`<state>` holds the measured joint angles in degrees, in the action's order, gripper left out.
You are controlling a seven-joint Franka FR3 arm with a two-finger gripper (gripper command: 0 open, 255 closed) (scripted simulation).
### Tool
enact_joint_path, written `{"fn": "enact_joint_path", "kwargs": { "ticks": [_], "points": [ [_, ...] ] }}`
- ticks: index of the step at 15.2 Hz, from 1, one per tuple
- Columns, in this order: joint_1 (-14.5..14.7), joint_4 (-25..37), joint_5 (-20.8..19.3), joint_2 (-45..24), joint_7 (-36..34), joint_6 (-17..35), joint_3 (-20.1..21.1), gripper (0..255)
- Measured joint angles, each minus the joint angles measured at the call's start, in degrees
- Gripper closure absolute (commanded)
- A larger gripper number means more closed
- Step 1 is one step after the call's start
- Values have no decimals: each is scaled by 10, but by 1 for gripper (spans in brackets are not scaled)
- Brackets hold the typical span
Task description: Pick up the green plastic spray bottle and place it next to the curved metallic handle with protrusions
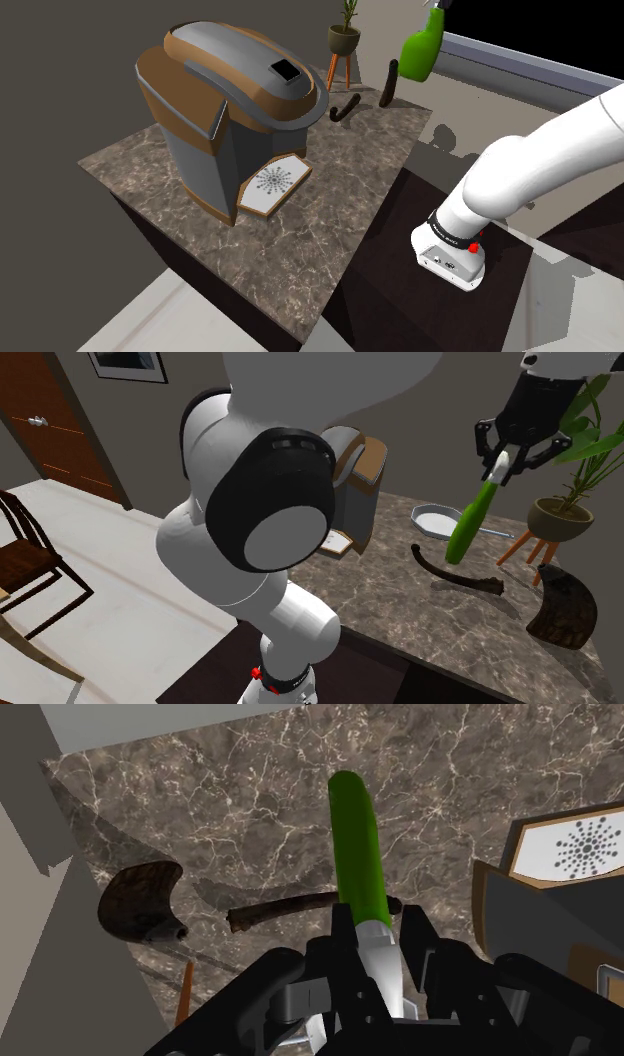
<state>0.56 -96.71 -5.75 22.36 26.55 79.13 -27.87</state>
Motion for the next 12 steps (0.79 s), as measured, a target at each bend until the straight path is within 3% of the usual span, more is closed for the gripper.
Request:
{"fn": "enact_joint_path", "kwargs": {
  "ticks": [12],
  "points": [
    [-10,-130,-16,42,-7,91,2,255]
  ]
}}
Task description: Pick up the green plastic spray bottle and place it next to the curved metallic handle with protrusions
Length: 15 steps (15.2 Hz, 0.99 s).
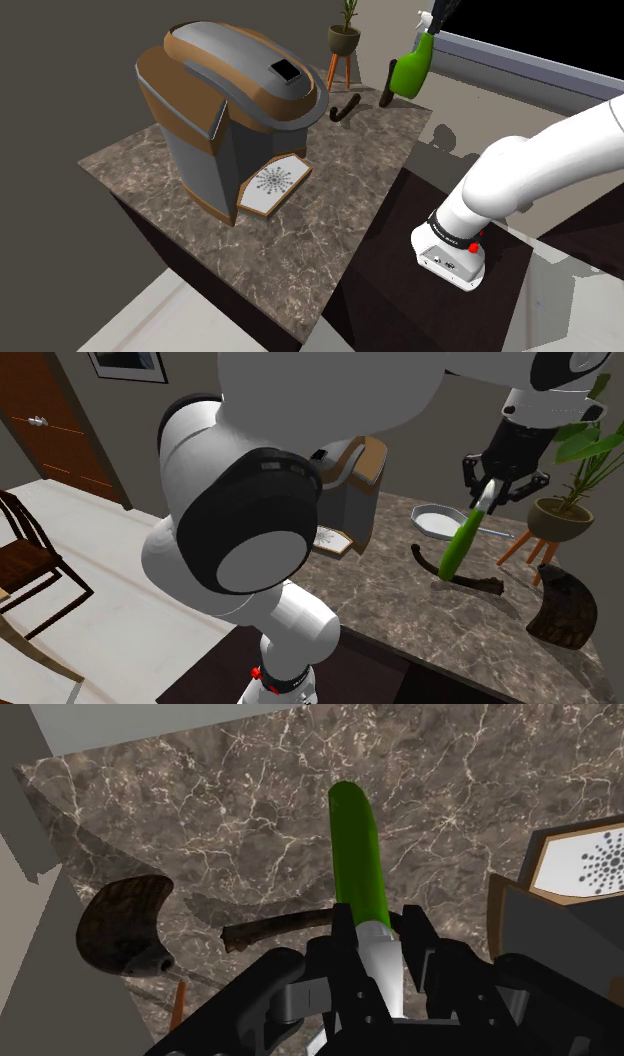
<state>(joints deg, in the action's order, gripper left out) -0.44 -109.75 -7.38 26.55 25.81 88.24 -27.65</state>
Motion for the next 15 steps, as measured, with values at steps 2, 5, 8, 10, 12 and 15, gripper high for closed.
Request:
{"fn": "enact_joint_path", "kwargs": {
  "ticks": [2,5,8,10,12,15],
  "points": [
    [-1,-17,-2,4,-1,14,0,255],
    [-4,-50,-6,12,-1,39,-2,255],
    [-5,-74,-8,15,-2,60,-4,255],
    [-7,-91,-10,18,-1,75,-6,255],
    [-8,-110,-12,21,-3,90,-6,255],
    [-10,-134,-14,23,-2,112,-10,255]
  ]
}}
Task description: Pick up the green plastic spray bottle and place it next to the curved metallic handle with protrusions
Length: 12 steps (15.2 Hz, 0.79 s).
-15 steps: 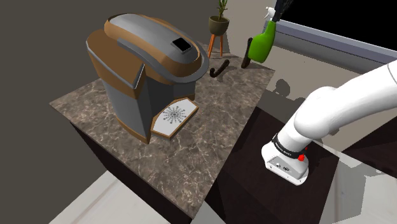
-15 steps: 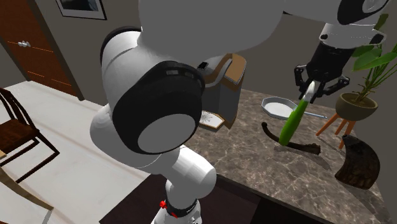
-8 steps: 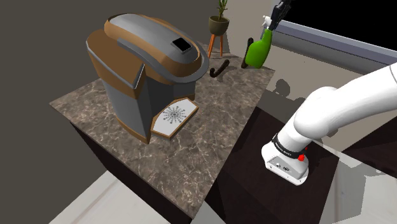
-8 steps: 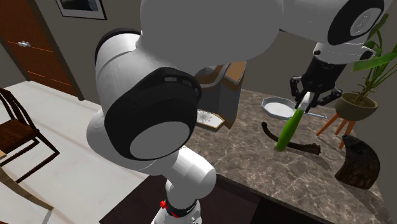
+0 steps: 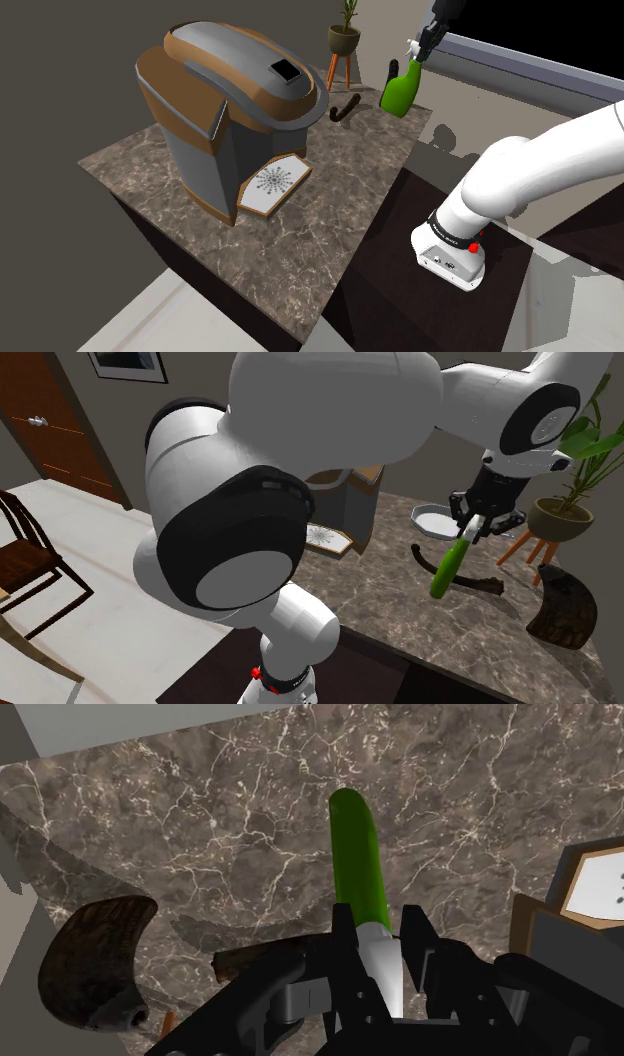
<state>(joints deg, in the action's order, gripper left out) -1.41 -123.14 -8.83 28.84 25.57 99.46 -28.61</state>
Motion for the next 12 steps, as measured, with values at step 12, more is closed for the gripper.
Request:
{"fn": "enact_joint_path", "kwargs": {
  "ticks": [12],
  "points": [
    [-5,-89,-9,-1,3,91,-15,255]
  ]
}}
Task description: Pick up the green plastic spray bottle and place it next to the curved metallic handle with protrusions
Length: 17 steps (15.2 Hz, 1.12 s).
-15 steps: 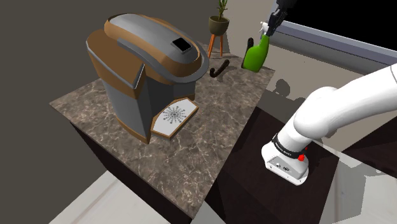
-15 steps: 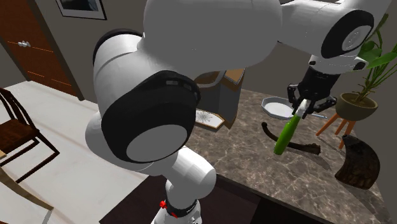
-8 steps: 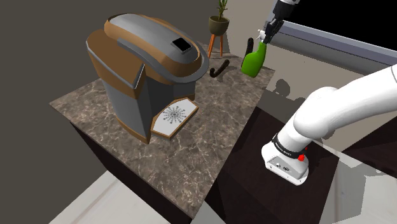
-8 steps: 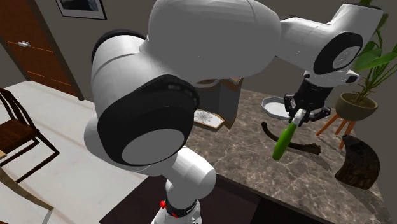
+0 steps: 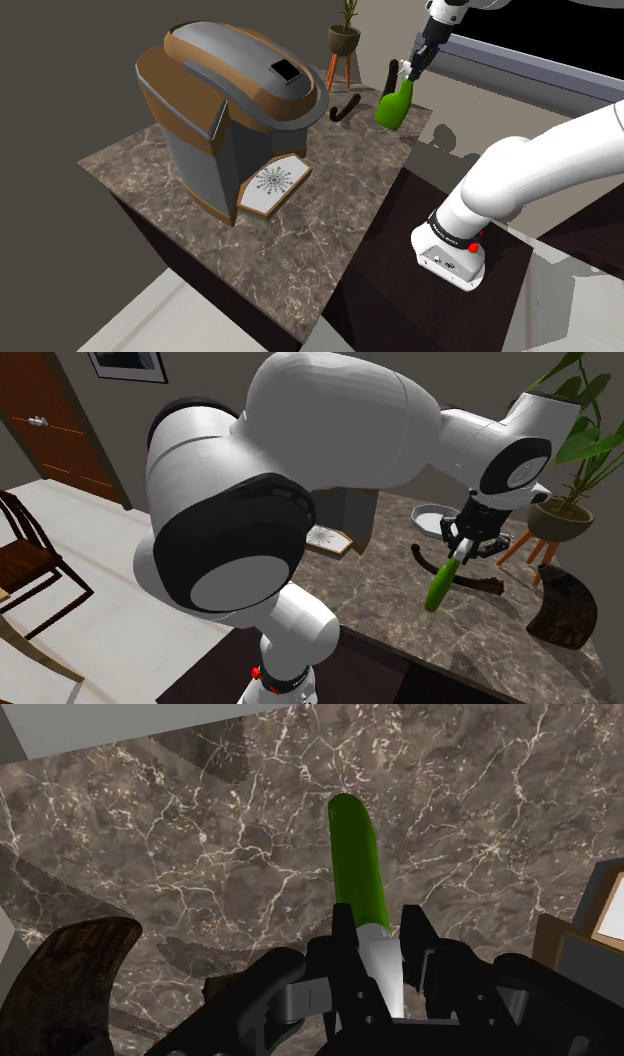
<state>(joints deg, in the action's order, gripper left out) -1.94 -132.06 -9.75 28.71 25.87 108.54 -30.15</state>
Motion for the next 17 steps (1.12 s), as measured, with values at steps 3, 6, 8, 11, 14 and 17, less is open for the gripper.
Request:
{"fn": "enact_joint_path", "kwargs": {
  "ticks": [3,6,8,11,14,17],
  "points": [
    [0,-20,-1,-4,1,24,-5,255],
    [-2,-42,-4,-6,3,48,-10,255],
    [-2,-55,-5,-10,4,65,-13,255],
    [-2,-73,-5,-18,6,90,-19,255],
    [0,-86,-4,-28,10,113,-25,255],
    [0,-91,-5,-30,11,120,-28,255]
  ]
}}
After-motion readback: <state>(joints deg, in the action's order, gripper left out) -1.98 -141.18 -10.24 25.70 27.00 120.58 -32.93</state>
